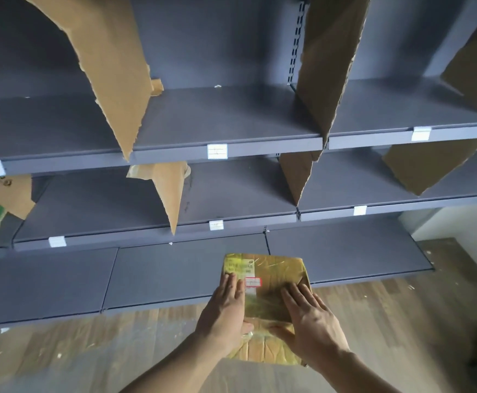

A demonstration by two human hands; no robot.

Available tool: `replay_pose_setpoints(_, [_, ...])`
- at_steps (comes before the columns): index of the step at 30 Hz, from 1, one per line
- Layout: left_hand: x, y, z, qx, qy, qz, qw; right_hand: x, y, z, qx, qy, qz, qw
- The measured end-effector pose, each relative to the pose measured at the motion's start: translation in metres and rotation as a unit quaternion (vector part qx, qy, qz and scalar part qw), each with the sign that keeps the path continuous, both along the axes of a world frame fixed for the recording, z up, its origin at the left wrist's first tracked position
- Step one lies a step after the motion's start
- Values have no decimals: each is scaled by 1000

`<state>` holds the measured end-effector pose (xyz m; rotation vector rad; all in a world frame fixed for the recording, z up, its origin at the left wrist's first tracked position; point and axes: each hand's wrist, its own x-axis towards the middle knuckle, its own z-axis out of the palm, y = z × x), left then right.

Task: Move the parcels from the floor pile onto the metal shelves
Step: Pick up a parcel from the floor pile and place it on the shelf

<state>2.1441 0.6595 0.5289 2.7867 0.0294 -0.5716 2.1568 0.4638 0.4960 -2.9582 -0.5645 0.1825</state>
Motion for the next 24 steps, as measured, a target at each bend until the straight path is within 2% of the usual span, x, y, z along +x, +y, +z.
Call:
replay_pose_setpoints(4, [5, 6, -10, -10, -1, 4, 1000, 9, 3, -2, -28, 26, 13, 999])
replay_pose_setpoints(8, [33, 13, -11, -11, -50, 10, 999, 38, 9, 8, -43, 33, 20, 998])
replay_pose_setpoints(16, [143, 52, 23, 7, -199, 12, 980, 160, 57, 65, -24, -94, 16, 995])
replay_pose_setpoints(20, [197, 77, 25, 29, -220, 6, 975, 211, 87, 67, 6, -78, -2, 997])
replay_pose_setpoints(24, [238, 92, 16, 44, -191, 9, 980, 250, 107, 61, 24, -64, 5, 998])
